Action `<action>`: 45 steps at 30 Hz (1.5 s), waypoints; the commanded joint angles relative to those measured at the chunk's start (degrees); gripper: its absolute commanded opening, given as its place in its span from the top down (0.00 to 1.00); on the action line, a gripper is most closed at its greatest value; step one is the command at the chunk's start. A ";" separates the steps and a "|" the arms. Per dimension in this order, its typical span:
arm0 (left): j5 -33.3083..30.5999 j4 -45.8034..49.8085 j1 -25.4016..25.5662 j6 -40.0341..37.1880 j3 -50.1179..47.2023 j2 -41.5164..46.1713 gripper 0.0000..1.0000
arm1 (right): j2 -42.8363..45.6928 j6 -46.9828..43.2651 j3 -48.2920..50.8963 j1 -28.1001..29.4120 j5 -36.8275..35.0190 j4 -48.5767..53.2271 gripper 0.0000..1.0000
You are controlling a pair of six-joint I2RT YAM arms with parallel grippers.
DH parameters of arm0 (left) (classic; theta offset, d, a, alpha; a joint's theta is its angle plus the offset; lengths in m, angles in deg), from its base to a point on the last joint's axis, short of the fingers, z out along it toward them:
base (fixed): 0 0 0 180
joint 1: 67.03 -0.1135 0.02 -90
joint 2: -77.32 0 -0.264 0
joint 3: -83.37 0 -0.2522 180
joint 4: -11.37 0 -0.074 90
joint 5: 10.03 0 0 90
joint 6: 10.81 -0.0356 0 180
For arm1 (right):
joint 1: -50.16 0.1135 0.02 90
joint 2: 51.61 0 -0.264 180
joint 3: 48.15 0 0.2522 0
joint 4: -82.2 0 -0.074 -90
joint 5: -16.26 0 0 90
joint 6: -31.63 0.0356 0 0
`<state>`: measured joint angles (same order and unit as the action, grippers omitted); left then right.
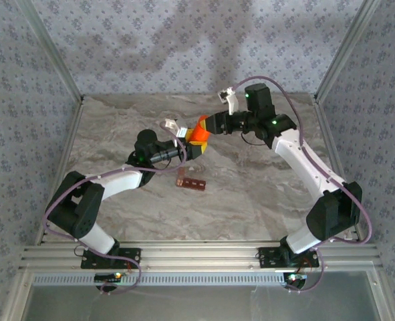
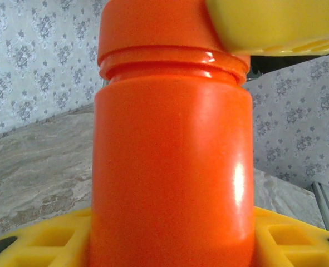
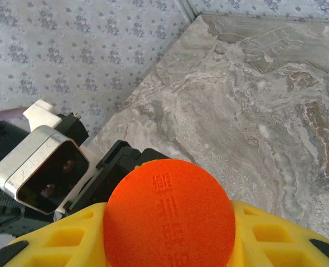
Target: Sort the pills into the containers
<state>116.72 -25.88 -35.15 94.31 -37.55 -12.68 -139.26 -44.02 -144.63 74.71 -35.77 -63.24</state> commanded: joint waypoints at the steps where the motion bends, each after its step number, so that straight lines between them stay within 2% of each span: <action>1: -0.26 -5.88 0.27 -0.52 1.00 2.67 1.00 | 0.13 7.40 4.17 2.74 -3.80 -1.00 0.68; 10: -0.70 -5.33 0.28 -1.49 0.65 2.81 1.00 | 0.80 14.30 5.38 7.85 -15.62 -0.19 0.68; 26: -2.12 -7.44 0.33 -0.61 0.78 2.10 1.00 | 2.18 21.24 8.99 8.26 -13.89 -7.75 0.67; 32: -1.97 -6.86 0.46 -0.85 1.13 1.83 1.00 | 2.11 21.10 7.81 8.98 -14.11 -6.70 0.68; 37: -1.94 -5.76 0.46 -1.84 1.00 2.35 1.00 | 1.24 16.65 4.52 9.03 -15.28 -0.54 0.68; 45: -1.77 -4.92 0.48 -1.94 1.48 2.17 1.00 | 0.83 17.37 4.82 10.07 -15.71 -0.83 0.68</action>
<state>113.94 -24.35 -35.79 93.58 -38.40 -12.68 -136.77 -25.81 -139.54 81.77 -55.00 -70.44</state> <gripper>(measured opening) 0.525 0.447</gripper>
